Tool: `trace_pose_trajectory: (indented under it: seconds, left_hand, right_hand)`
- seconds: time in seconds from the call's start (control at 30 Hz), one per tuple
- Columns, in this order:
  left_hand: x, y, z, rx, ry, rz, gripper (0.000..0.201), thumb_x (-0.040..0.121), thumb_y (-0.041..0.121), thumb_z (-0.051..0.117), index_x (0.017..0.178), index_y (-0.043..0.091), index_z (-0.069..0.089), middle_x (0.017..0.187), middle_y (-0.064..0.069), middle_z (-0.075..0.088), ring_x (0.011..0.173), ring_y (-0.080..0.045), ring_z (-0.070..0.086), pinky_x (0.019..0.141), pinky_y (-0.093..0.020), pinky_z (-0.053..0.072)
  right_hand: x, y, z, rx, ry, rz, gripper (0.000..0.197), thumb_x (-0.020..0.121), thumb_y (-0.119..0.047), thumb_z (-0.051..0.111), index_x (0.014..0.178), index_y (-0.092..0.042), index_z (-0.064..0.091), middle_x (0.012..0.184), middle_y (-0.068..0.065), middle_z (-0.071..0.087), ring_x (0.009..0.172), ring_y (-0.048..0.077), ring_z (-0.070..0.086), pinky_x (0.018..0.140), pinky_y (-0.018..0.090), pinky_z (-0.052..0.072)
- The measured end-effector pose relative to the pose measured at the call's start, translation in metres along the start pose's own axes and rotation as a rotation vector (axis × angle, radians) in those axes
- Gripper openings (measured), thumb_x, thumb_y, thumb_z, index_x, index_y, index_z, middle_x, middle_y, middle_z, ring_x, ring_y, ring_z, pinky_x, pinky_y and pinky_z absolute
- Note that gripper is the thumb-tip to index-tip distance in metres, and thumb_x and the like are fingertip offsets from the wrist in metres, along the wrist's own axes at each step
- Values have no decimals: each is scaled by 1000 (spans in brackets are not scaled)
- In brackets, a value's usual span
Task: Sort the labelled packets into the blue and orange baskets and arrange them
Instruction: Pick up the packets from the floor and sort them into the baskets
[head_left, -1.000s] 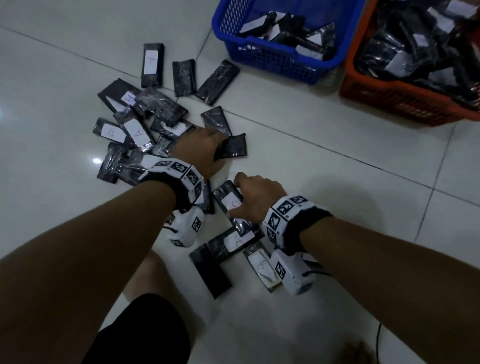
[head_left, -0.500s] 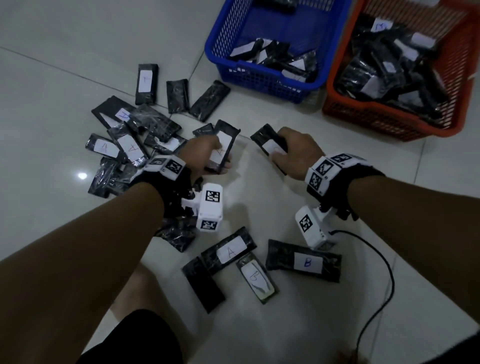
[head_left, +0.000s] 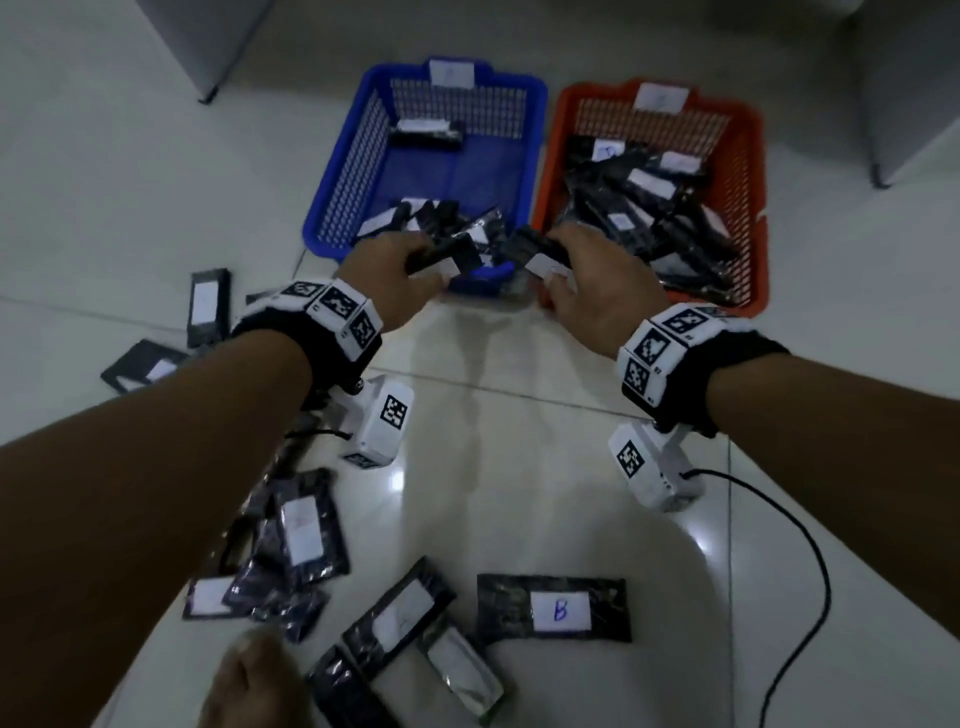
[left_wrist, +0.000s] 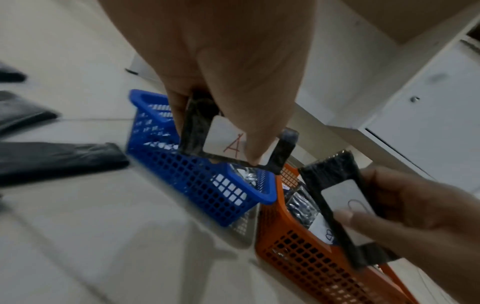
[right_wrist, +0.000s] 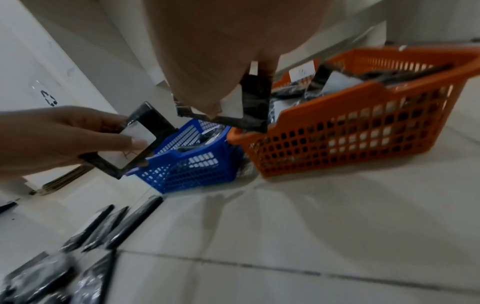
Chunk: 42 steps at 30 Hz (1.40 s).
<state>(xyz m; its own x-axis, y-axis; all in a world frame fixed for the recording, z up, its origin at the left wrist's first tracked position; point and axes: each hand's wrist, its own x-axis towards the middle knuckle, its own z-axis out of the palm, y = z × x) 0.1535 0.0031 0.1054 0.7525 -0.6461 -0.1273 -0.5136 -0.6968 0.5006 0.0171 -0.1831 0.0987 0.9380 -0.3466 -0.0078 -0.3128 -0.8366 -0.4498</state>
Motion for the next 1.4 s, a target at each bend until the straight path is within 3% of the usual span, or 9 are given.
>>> trace_pose_trajectory:
  seconds: [0.3, 0.47, 0.57, 0.7, 0.8, 1.07, 1.2, 1.27, 1.4]
  left_hand:
    - [112, 20, 18, 312, -89, 108, 35, 94, 22, 52, 126, 9, 46, 107, -19, 62, 90, -37, 59, 70, -39, 47]
    - [125, 11, 34, 413, -13, 100, 58, 92, 27, 55, 144, 17, 32, 132, -20, 50, 117, -40, 49, 93, -49, 44]
    - [109, 6, 35, 404, 186, 231, 56, 89, 29, 55, 140, 14, 40, 137, -20, 46, 124, -40, 42, 100, -54, 38]
    - [44, 9, 36, 280, 244, 357, 40, 85, 29, 54, 120, 11, 59, 120, -16, 57, 108, -37, 53, 88, -47, 46]
    - [-30, 9, 52, 246, 38, 378, 34, 86, 32, 54, 111, 12, 64, 109, -13, 60, 100, -34, 56, 81, -43, 49]
    - [-150, -21, 102, 366, -628, -26, 43, 77, 52, 67, 107, 21, 63, 109, -4, 64, 102, -25, 59, 85, -34, 49]
    - [-182, -44, 110, 389, -701, -123, 66, 60, 60, 76, 107, 19, 55, 100, -4, 61, 91, -26, 58, 74, -31, 48]
    - [-193, -52, 113, 401, -711, -139, 67, 58, 58, 79, 102, 18, 49, 89, -2, 56, 82, -25, 57, 65, -30, 46]
    - [-201, -52, 117, 368, -754, -162, 41, 61, 41, 82, 79, 20, 50, 79, -5, 59, 71, -25, 59, 61, -30, 51]
  right_hand:
    - [55, 47, -27, -241, 65, 136, 49, 90, -19, 49, 139, -17, 40, 136, 8, 47, 122, 32, 48, 102, 50, 35]
    - [72, 57, -23, -332, -18, 214, 66, 93, -26, 49, 151, -18, 18, 152, 6, 31, 138, 27, 31, 110, 54, 23]
    - [62, 51, -22, -404, 91, 130, 62, 93, -32, 49, 149, -17, 25, 149, 7, 33, 136, 29, 31, 107, 54, 26]
    - [21, 28, -16, -269, 84, -39, 45, 91, -31, 49, 134, -18, 49, 135, 6, 48, 124, 29, 44, 100, 47, 35]
    - [-29, 4, 7, -112, -82, -95, 33, 91, -29, 51, 121, -18, 60, 123, 6, 57, 114, 29, 53, 93, 43, 44]
    - [-116, -19, 66, -239, -815, -64, 50, 71, -61, 70, 103, -24, 62, 103, 0, 64, 88, 22, 62, 69, 26, 46]
    - [-138, -22, 74, -317, -996, -42, 54, 73, -39, 80, 116, -14, 61, 110, 7, 60, 95, 24, 58, 76, 30, 41]
    - [-150, -22, 83, -376, -989, -89, 36, 79, -30, 75, 108, -13, 62, 95, 7, 55, 81, 19, 49, 77, 31, 44]
    - [-163, -17, 101, -440, -1024, -207, 19, 82, -20, 68, 73, -14, 52, 65, -2, 45, 51, 10, 40, 45, 17, 26]
